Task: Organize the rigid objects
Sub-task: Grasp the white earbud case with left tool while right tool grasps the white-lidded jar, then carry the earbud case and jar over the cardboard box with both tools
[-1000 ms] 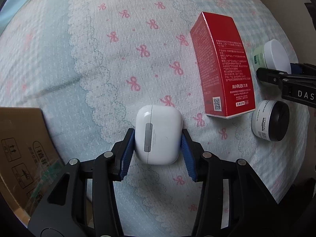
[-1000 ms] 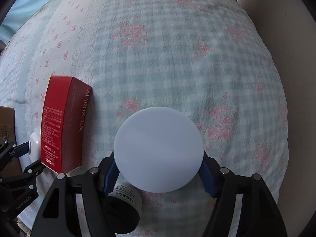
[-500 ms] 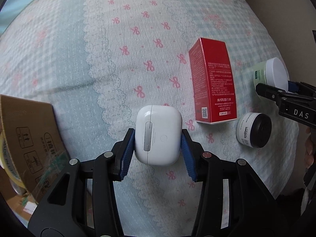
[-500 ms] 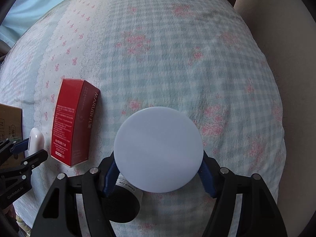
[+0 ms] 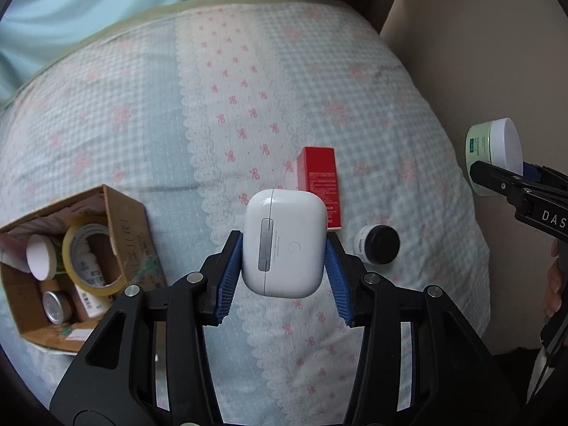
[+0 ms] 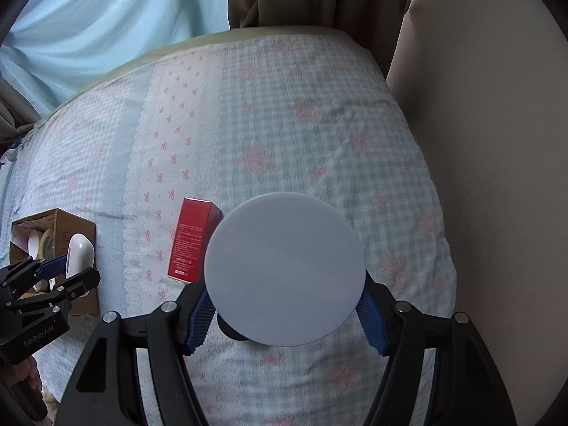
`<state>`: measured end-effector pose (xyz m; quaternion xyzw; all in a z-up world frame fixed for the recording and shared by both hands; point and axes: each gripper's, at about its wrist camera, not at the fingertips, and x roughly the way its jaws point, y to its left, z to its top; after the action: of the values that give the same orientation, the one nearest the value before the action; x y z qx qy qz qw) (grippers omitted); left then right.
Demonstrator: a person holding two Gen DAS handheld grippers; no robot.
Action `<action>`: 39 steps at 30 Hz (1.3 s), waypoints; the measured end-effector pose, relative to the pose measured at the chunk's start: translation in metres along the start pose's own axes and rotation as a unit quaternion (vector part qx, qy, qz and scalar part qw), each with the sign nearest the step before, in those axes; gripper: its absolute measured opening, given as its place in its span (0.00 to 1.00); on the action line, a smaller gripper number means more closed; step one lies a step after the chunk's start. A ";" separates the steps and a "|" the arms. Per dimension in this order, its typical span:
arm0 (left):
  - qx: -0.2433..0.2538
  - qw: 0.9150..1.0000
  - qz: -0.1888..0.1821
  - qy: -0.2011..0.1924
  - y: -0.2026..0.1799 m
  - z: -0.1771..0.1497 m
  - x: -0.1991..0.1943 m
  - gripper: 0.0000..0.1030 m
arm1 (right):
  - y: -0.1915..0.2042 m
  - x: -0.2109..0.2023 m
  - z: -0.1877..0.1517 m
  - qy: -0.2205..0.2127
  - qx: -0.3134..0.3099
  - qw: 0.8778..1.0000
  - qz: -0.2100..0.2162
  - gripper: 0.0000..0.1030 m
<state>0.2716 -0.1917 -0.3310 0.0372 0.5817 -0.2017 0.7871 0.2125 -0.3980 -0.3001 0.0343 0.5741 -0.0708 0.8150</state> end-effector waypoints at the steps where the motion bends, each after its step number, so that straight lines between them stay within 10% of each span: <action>1: 0.001 1.000 0.000 -0.008 -0.004 0.000 -0.012 0.41 | 0.000 -0.013 0.000 -0.007 0.000 1.000 0.001 0.63; 21: -0.072 0.988 0.014 -0.132 0.084 -0.039 -0.227 0.41 | 0.134 -0.181 -0.014 -0.110 -0.102 0.985 0.088 0.63; 39: -0.027 0.997 -0.013 -0.073 0.302 -0.078 -0.221 0.41 | 0.347 -0.144 -0.034 -0.040 -0.035 0.991 0.126 0.63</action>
<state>0.2572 0.1687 -0.2036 -0.0062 0.5281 -0.1982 0.8257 0.1872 -0.0393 -0.1845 0.0745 0.5342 0.0510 0.8405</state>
